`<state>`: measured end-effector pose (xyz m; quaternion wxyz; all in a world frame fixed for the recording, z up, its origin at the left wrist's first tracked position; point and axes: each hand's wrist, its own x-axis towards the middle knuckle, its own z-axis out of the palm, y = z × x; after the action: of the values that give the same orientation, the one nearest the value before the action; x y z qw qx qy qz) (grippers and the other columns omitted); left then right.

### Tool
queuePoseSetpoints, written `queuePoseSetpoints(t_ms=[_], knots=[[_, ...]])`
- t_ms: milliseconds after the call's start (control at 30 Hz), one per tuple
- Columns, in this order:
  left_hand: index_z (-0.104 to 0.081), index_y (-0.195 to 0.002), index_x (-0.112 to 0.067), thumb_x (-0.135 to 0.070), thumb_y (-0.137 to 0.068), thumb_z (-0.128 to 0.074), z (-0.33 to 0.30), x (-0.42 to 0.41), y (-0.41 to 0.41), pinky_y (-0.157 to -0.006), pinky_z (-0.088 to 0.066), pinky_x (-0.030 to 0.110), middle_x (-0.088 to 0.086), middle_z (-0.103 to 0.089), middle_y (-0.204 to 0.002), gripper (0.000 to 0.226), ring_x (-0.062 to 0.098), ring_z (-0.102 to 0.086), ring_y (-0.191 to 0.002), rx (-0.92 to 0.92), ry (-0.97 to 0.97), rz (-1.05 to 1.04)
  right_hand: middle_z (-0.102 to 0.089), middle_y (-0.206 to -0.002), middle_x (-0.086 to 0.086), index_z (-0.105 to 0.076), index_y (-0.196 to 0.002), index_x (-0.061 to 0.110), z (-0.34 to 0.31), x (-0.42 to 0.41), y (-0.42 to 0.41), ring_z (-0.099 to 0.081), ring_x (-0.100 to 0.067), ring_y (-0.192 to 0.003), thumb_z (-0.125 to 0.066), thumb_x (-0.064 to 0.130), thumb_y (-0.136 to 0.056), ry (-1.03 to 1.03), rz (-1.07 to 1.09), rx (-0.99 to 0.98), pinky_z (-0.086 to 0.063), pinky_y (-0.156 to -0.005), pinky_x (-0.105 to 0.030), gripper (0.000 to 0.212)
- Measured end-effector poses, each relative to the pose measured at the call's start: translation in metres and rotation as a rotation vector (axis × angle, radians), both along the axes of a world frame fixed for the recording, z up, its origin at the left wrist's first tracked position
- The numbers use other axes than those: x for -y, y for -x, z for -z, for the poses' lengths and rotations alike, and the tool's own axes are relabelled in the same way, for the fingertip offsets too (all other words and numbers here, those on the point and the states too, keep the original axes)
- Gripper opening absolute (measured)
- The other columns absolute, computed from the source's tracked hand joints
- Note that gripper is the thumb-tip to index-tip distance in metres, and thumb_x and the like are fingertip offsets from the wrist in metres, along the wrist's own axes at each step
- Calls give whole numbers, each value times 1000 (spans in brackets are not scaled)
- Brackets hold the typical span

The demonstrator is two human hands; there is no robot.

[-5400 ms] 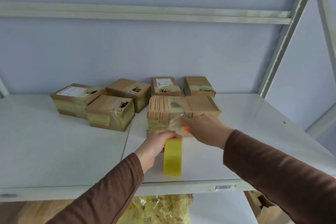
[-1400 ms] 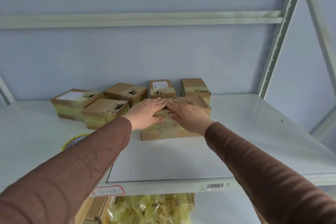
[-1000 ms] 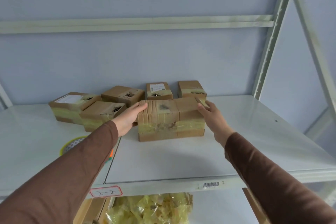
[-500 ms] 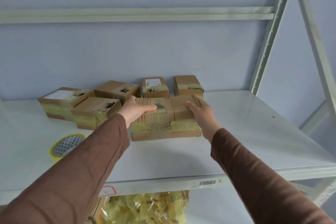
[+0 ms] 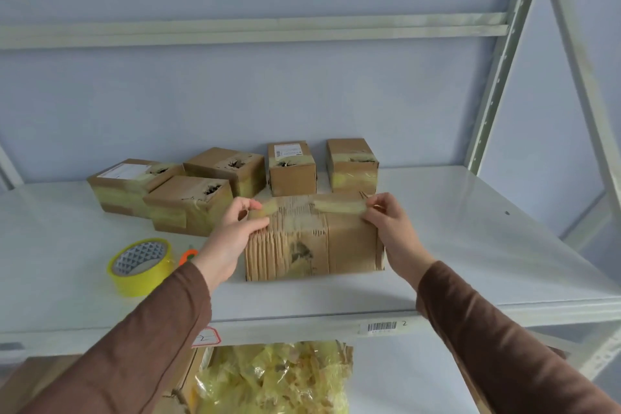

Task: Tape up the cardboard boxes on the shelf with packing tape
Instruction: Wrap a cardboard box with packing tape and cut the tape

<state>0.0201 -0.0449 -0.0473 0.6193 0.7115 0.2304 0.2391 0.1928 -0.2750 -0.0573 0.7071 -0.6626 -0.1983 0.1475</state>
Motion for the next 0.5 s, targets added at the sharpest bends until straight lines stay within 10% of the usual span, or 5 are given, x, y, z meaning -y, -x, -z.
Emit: queuePoseSetpoints(t_ms=[100,233,500], knots=[[-59,-130,-39,-3,-93,-62,-4,6,5,-106,-41,37,-1,-52,-146,51,17,-53,-126,-59,-52,86,-53,-137,-5,-61,-115,31,3,5,3,-53,-26,-127,-60,7,-97,92,-57,107,-54,-98,-40,30],[-27,-158,-46,-36,-96,-50,-32,-4,4,-122,-4,39,-19,-8,-168,67,6,-6,-154,-165,-234,244,-25,-167,8,-37,-156,35,-21,10,-8,-19,-16,-155,-56,31,-105,453,-199,532,-21,-127,-45,55],[5,-162,-29,-35,-114,-16,-10,-13,-21,-110,29,21,-5,24,-164,53,17,32,-148,-614,-1086,369,-2,-170,19,-11,-163,40,-31,-9,5,8,-4,-156,-7,67,-100,1000,-526,1081,11,-123,-61,68]])
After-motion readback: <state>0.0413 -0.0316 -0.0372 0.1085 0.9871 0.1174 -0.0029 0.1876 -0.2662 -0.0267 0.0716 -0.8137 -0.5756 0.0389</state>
